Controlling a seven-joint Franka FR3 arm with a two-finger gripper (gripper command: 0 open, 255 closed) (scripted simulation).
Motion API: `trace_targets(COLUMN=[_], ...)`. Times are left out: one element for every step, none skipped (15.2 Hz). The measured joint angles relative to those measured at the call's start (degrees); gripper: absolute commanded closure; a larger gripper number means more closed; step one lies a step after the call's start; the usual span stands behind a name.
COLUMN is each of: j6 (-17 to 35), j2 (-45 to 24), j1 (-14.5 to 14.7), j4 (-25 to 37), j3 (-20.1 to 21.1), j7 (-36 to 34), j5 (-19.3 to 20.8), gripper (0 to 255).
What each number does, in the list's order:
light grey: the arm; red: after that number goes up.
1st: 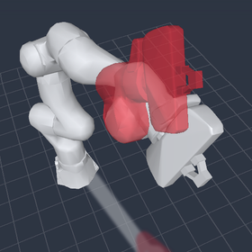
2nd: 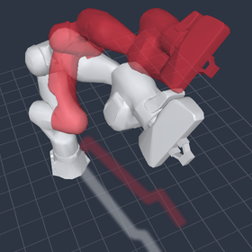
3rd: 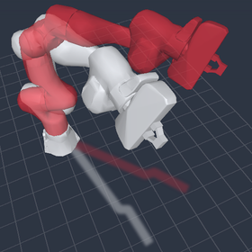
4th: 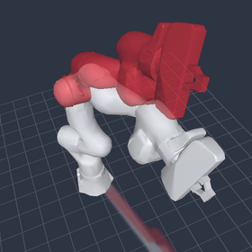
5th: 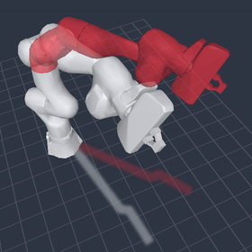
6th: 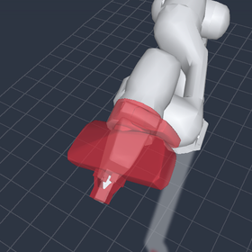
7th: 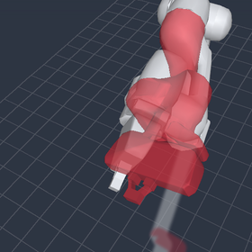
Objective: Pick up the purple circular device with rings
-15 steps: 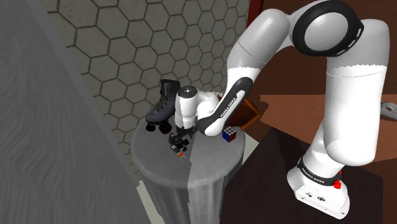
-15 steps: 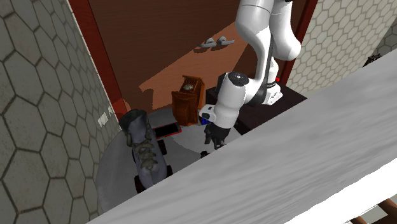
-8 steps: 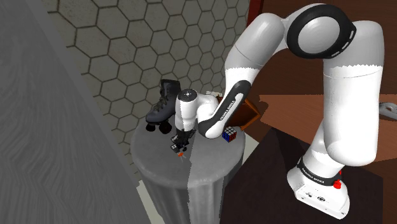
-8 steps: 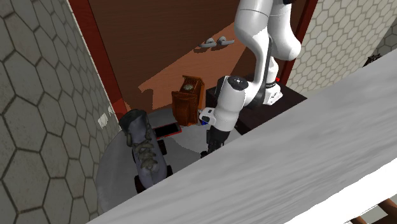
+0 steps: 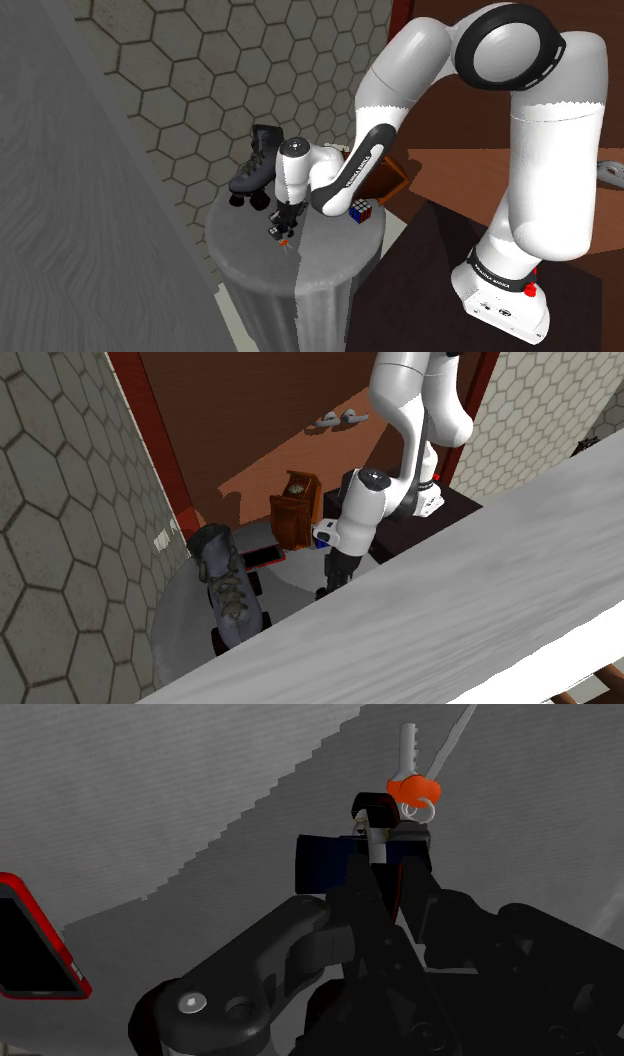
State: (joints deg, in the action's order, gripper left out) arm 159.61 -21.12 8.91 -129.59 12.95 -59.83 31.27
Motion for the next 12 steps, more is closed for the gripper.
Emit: trace_targets(j6=[-0.3,-0.9,-1.4,-1.9,-2.5,-3.2,-3.7,-4.2,-4.8,-5.4,-6.0,-6.6], j2=[0.5,1.2,1.8,2.6,3.2,3.8,4.6,5.4,6.0,6.5,7.4,7.9], j1=[-0.2,-0.6,-1.0,-1.4,-1.6,-1.9,-2.2,-2.6,-2.8,-3.1,-3.4,-3.5], j4=[-0.2,-0.3,-0.3,-0.6,-0.5,-0.4,-0.7,-0.8,-0.7,-0.6,-0.8,-0.8], j3=[0.3,0.9,1.3,1.7,2.2,2.7,3.1,3.5,3.8,4.2,4.6,4.9], j7=[0.4,0.9,1.6,2.3,2.8,3.4,4.0,4.7,5.4,5.9,6.6,7.1], j5=[-0.5,-1.2,-1.8,-2.6,-3.2,-4.0,-4.7,-5.4,-6.2,-6.8,-7.7,-8.3], gripper=[255,255,255,255,255,255,255,255,255,255,255,255])
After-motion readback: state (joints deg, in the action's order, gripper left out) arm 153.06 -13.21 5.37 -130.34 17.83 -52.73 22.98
